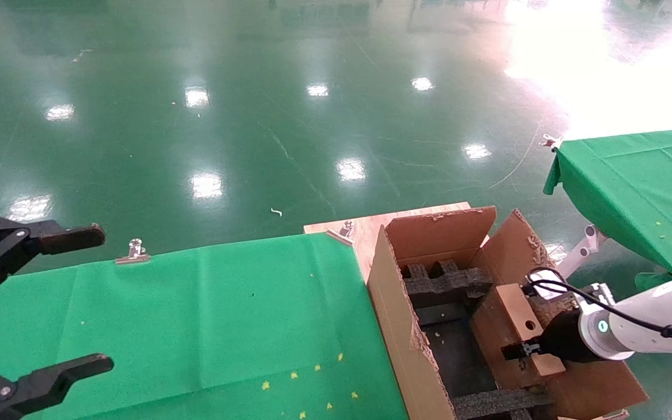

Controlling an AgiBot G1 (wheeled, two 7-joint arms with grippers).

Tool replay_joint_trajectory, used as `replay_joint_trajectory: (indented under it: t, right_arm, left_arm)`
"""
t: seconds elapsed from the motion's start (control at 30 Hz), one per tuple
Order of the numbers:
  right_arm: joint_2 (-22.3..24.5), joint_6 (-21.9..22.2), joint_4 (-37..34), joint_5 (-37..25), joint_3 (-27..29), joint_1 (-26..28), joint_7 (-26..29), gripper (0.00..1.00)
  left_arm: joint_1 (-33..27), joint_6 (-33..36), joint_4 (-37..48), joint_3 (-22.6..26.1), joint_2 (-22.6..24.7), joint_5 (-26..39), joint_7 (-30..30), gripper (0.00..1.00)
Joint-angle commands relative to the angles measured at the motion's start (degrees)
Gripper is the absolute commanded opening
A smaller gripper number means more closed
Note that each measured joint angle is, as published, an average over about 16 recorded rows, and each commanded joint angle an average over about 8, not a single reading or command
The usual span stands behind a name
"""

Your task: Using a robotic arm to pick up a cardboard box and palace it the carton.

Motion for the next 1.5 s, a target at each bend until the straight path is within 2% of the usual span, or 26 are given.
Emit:
replay_joint_trajectory:
  t: [0.03,0.07,0.3,0.33,1.1,1.33,1.5]
  right_arm:
    - [-0.7,0.2,-1.2,0.9,0.0,-0.8,-0.8,0.00]
    - [-1.0,0.2,-1.7,1.4,0.1,-1.0,-1.3,0.03]
    - [-2.0,0.1,-3.6,3.7,0.5,-2.0,-3.5,0.90]
    - [-2.1,0.1,-3.7,3.8,0.5,-2.1,-3.6,1.00]
    - [-0.5,-0.7,-1.6,2.7,0.6,-0.2,-3.1,1.00]
    - [1.0,-1.0,1.0,0.8,0.9,2.1,-1.8,1.00]
    - [2.4,-1.0,3.4,-0.8,2.1,5.6,-0.7,1.00]
  left_arm:
    - [0.0,0.0,0.0,0.0,0.0,0.0,0.0,1.00]
    - [0.0,0.0,0.0,0.0,0.0,0.0,0.0,1.00]
    - [0.0,0.0,0.0,0.0,0.0,0.0,0.0,1.00]
    - [0.0,0.0,0.0,0.0,0.0,0.0,0.0,1.00]
    - [0.0,0.0,0.0,0.0,0.0,0.0,0.0,1.00]
    - [0.0,0.0,0.0,0.0,0.0,0.0,0.0,1.00]
    - [0.0,0.0,0.0,0.0,0.0,0.0,0.0,1.00]
